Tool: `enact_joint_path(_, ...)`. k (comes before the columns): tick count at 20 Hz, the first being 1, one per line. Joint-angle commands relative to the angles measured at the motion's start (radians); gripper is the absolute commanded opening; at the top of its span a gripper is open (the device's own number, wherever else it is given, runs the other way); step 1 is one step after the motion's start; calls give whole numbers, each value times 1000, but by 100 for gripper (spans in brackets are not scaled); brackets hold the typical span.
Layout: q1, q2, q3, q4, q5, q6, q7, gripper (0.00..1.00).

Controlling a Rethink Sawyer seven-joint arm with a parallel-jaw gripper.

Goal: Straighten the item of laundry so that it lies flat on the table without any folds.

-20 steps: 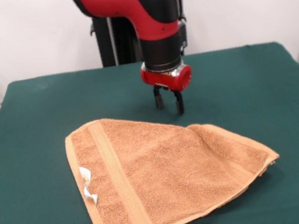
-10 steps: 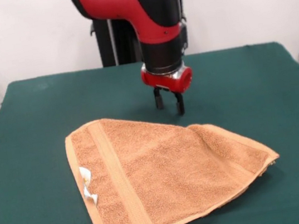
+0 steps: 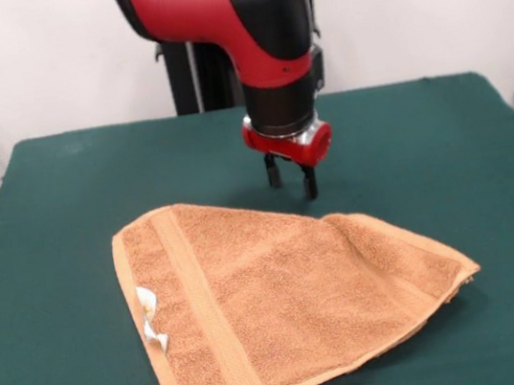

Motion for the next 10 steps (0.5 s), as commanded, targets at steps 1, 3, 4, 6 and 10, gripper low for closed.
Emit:
enact_joint_path(1,54,175,102,-236,104,-100,180,100)
enact_joint_path(3,70,161,82,-245,108,-59,185,100)
enact_joint_path(4,87,153,63,-251,112,-38,194,100)
enact_joint_path(6,96,144,61,-250,126,-16,212,100)
enact_joint_path(10,126,112,31,-265,146,74,233,100)
